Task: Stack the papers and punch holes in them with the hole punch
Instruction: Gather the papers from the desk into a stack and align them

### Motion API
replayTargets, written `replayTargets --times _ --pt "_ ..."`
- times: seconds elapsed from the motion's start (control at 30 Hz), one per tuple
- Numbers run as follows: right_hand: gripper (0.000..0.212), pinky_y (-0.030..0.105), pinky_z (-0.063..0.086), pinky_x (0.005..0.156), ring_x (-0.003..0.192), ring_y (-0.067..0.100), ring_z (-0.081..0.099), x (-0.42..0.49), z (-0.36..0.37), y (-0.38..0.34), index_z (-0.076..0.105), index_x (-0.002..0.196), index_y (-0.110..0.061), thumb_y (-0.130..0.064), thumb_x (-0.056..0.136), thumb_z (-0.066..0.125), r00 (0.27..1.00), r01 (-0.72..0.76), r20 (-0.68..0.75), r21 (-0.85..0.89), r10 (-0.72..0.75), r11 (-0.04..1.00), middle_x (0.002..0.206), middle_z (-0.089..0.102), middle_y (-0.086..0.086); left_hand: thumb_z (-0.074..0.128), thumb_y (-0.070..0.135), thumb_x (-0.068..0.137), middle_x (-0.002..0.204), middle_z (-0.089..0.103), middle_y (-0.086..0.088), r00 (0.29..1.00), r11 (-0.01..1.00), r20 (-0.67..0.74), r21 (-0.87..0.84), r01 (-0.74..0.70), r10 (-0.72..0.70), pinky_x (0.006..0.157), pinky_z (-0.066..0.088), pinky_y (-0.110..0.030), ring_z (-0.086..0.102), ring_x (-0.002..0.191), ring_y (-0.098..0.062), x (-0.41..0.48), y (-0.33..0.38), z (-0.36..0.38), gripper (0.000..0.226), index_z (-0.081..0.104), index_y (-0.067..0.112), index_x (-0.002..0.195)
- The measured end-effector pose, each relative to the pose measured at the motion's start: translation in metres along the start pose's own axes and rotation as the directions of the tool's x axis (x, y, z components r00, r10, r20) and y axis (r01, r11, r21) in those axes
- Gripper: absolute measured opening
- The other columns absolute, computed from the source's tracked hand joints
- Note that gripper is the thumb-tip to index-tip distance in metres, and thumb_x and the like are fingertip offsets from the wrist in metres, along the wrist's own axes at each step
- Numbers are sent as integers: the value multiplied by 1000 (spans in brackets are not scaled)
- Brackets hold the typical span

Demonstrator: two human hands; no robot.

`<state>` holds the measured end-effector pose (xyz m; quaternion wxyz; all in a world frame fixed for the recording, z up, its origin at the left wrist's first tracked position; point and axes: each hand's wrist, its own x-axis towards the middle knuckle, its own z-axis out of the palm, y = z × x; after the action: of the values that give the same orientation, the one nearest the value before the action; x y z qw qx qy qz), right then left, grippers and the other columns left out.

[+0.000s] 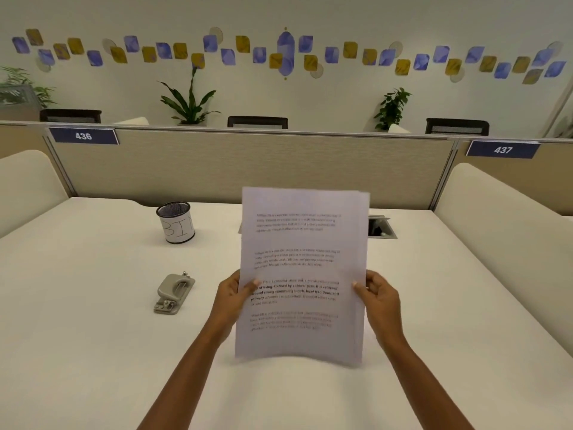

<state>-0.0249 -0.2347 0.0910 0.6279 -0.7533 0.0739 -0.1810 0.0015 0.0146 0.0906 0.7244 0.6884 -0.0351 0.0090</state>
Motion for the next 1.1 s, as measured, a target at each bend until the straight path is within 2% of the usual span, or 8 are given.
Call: replayTargets --times 0.23,0.47,0.6,0.73,0.83,0.93,1.03,1.1 --pt "14 9 53 61 78 0 64 0 1 -8 56 101 -20 -13 89 55 990 139 13 7 -140 990 89 63 -15 58 8 85 86 70 11 996 995 26 39 -90 89 56 56 -14 70 70 -1 11 19 0 16 63 21 94" --pt "28 7 53 59 72 1 66 -4 4 -14 59 85 -32 -6 90 52 985 169 12 55 -170 984 84 65 -17 59 8 85 76 69 14 991 987 15 85 -135 134 51 55 -14 69 62 -4 13 23 3 21 65 27 80" --pt "14 7 53 61 82 3 64 -4 3 -5 60 100 -19 -11 89 55 992 97 72 48 -100 994 99 67 1 63 5 81 67 72 22 995 994 35 66 -91 89 50 53 -12 68 65 2 8 16 1 27 64 32 80" --pt "29 6 48 58 93 22 62 -7 4 14 55 115 -12 -20 87 59 996 -34 82 -127 44 991 108 64 6 61 3 82 81 72 14 998 998 21 24 -53 52 56 56 -18 69 70 -6 2 5 4 26 65 29 83" --pt "48 26 47 89 121 30 51 -16 6 30 45 129 -10 -22 85 63 987 -155 18 -158 160 975 128 55 9 58 3 84 77 76 10 1000 996 -6 -83 -31 31 60 58 -23 71 71 -11 -1 1 9 24 67 25 86" --pt "59 43 40 103 124 30 47 -29 11 42 36 136 -9 -23 85 63 945 -326 35 13 326 945 139 47 14 62 12 81 90 75 0 999 975 -35 -224 8 -16 68 60 -33 71 79 -17 -4 0 19 18 66 18 97" --pt "45 44 48 94 112 30 56 -37 17 42 45 128 -9 -22 87 59 862 -506 170 331 478 796 126 58 13 83 47 46 85 76 1 997 946 -48 -320 48 -67 64 61 -29 72 74 -14 -9 -2 30 57 66 21 93" --pt "40 40 54 82 107 29 58 -38 19 42 48 126 -7 -15 89 56 837 -536 243 543 490 647 121 60 14 82 46 48 83 76 4 994 924 -48 -377 69 -94 63 61 -27 72 74 -12 -12 -5 36 62 64 19 101"
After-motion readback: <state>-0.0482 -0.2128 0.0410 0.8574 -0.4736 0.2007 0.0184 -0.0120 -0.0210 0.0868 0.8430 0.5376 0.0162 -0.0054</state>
